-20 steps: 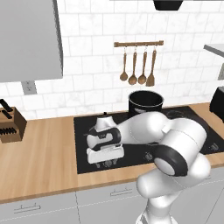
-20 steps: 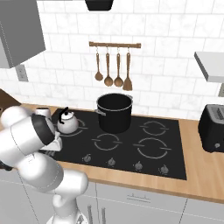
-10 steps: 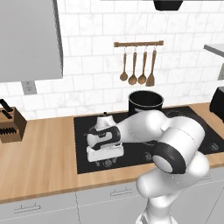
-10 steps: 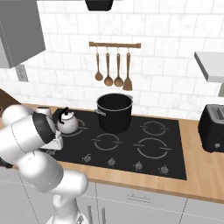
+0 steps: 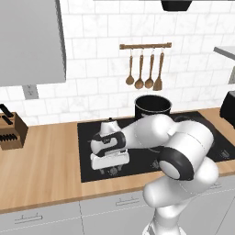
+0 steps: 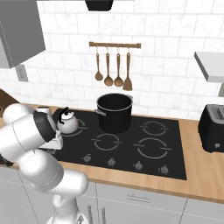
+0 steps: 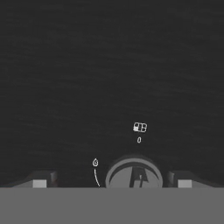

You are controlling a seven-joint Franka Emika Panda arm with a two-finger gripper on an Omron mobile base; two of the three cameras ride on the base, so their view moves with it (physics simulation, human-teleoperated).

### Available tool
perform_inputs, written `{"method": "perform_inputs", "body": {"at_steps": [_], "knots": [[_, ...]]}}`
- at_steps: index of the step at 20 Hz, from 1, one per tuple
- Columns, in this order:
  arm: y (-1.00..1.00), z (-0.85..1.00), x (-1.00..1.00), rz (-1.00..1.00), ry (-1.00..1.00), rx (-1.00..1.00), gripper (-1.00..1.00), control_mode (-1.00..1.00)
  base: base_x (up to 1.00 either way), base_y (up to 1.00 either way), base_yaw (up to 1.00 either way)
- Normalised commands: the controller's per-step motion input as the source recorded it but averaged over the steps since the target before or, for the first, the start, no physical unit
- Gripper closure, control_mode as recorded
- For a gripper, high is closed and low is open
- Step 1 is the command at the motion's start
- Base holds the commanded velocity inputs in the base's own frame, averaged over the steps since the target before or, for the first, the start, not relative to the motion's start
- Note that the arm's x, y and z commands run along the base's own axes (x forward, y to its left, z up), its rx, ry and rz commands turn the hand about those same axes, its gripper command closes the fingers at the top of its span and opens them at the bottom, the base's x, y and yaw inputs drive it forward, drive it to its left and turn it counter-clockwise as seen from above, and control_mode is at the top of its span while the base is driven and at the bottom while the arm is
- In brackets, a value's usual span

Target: Pick the kettle from the counter and place it on a stove burner. Then turn the burner on.

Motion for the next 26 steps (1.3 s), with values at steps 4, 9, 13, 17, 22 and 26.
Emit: {"method": "perform_inputs", "body": {"at_steps": [4,9,13,17,22,26], "knots": [[0.0,0.0,-0.1,0.0,0.0,0.0,-1.0,-1.0,0.0,0.0,0.0],[0.0,-0.02,-0.08,-0.01,0.0,0.0,-1.0,-1.0,0.0,0.0,0.0],[0.0,-0.01,0.02,-0.02,0.0,0.0,-1.0,-1.0,0.0,0.0,0.0],[0.0,0.0,0.0,-0.01,0.0,0.0,-1.0,-1.0,0.0,0.0,0.0],[0.0,0.0,0.0,0.0,0.0,0.0,1.0,-1.0,0.0,0.0,0.0],[0.0,0.0,0.0,0.0,0.0,0.0,1.0,-1.0,0.0,0.0,0.0]]}}
